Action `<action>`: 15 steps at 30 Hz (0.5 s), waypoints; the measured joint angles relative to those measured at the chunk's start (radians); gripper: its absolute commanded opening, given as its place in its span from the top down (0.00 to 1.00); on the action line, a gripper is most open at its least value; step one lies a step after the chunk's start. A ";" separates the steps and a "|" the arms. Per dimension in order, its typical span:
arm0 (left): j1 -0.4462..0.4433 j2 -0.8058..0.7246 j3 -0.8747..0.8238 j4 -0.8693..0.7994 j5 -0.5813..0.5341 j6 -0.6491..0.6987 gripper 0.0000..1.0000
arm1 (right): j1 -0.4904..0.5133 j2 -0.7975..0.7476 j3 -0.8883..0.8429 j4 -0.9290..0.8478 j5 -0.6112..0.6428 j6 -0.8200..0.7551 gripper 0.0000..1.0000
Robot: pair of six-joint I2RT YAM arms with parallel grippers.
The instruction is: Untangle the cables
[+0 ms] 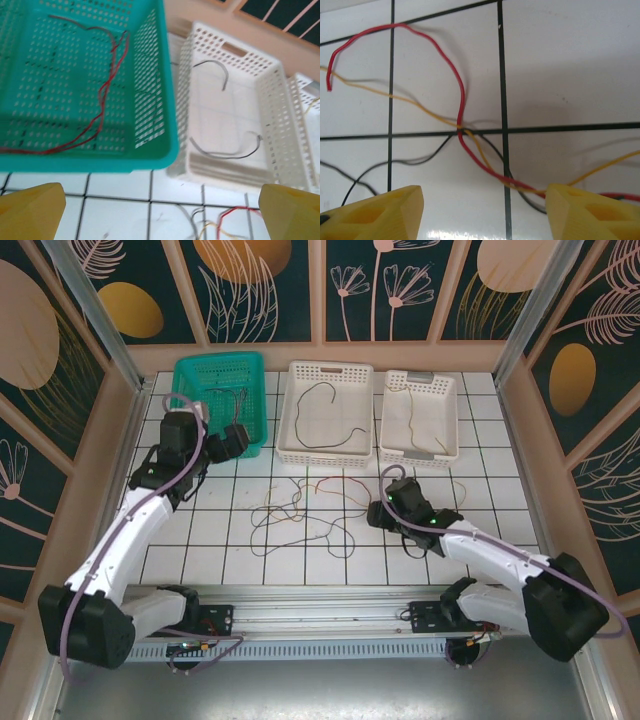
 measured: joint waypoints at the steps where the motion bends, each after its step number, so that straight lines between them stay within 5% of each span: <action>1: 0.000 -0.009 -0.013 -0.002 -0.006 0.003 0.02 | 0.000 0.028 0.019 0.002 0.014 -0.017 0.46; 15: -0.003 -0.016 -0.021 0.006 -0.048 0.029 0.01 | 0.009 0.290 0.122 0.048 0.119 -0.092 0.46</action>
